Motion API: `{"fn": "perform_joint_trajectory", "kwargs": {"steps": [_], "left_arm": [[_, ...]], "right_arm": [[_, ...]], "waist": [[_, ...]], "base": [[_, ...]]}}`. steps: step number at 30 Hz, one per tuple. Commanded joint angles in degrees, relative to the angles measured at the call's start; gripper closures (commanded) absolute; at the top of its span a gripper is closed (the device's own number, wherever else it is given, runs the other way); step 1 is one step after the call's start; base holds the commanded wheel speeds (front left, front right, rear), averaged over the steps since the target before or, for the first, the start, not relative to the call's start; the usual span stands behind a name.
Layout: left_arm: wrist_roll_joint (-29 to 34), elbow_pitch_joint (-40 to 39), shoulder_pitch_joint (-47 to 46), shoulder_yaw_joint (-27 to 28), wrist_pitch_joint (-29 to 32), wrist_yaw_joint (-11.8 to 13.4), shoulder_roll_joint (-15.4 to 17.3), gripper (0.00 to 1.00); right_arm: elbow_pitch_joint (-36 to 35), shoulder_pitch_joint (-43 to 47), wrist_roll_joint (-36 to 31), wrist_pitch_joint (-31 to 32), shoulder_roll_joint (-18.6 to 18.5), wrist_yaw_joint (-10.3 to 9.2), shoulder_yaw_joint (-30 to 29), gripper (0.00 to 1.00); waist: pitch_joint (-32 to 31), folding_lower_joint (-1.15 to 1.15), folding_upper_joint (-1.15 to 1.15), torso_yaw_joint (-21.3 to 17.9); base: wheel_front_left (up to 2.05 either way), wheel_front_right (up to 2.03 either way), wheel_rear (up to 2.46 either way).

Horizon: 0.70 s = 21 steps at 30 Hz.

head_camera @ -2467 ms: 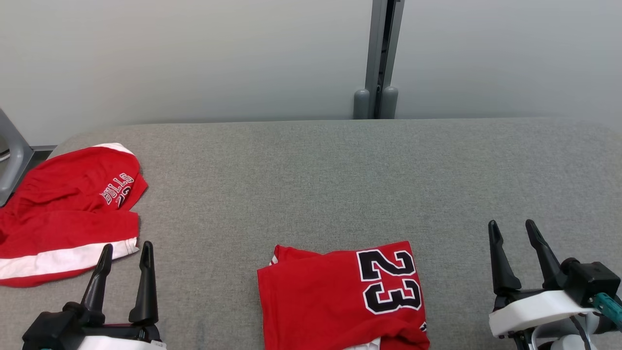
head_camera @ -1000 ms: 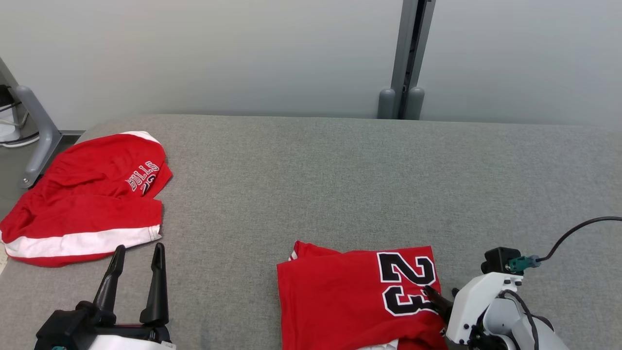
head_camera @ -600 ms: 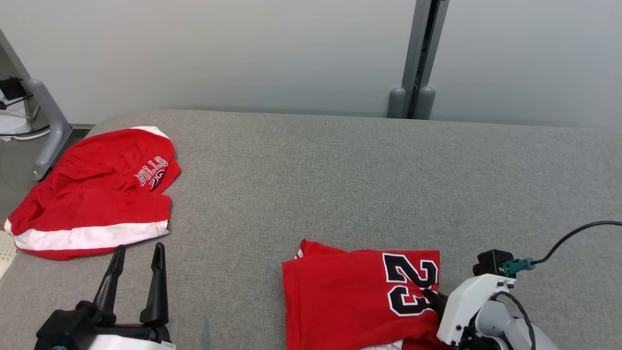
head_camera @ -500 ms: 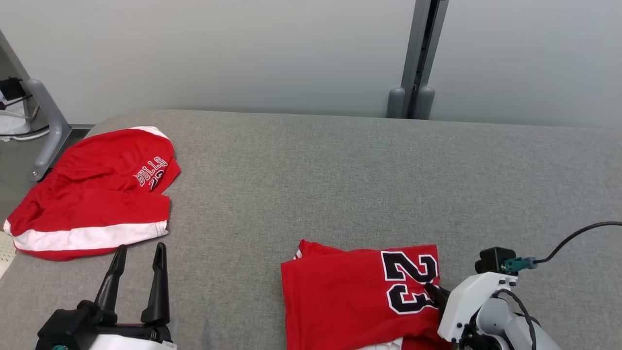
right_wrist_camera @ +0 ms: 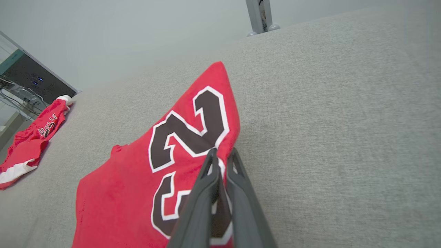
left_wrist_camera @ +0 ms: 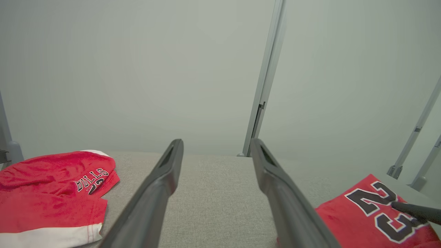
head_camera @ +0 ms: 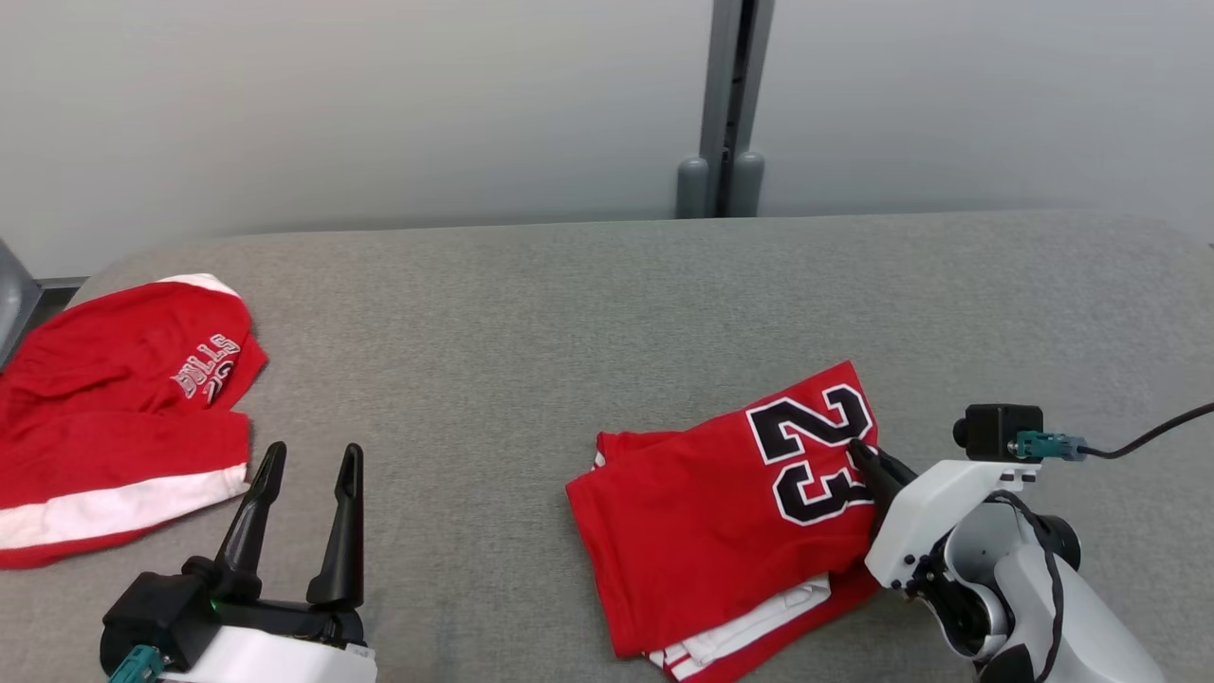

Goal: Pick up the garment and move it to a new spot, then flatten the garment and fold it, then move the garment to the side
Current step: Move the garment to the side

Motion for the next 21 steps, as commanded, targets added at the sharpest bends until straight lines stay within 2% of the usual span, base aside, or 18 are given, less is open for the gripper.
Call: {"fn": "perform_joint_trajectory", "kwargs": {"steps": [1,15,21], "left_arm": [[-0.60,-0.30,-1.31,-0.71,0.04,-0.08,0.65,0.00],[-1.47,-1.32,-1.91,-2.56,0.04,-0.08,1.90,0.00],[-1.43,-1.86,-2.56,-2.83,0.04,-0.08,2.60,0.00]], "right_arm": [[-0.33,-1.22,-0.43,-1.24,-0.72,0.01,0.36,1.00],[-1.23,-3.02,-0.86,-4.96,-0.62,0.01,0.94,1.00],[-1.30,-4.77,-2.57,-5.82,-0.20,0.01,3.14,1.00]], "waist": [[1.11,0.00,0.00,-3.16],[2.96,0.00,0.00,-15.46],[4.45,0.00,0.00,-19.34]], "base": [[0.00,0.00,0.00],[0.00,0.00,0.00],[0.00,0.00,0.00]]}}
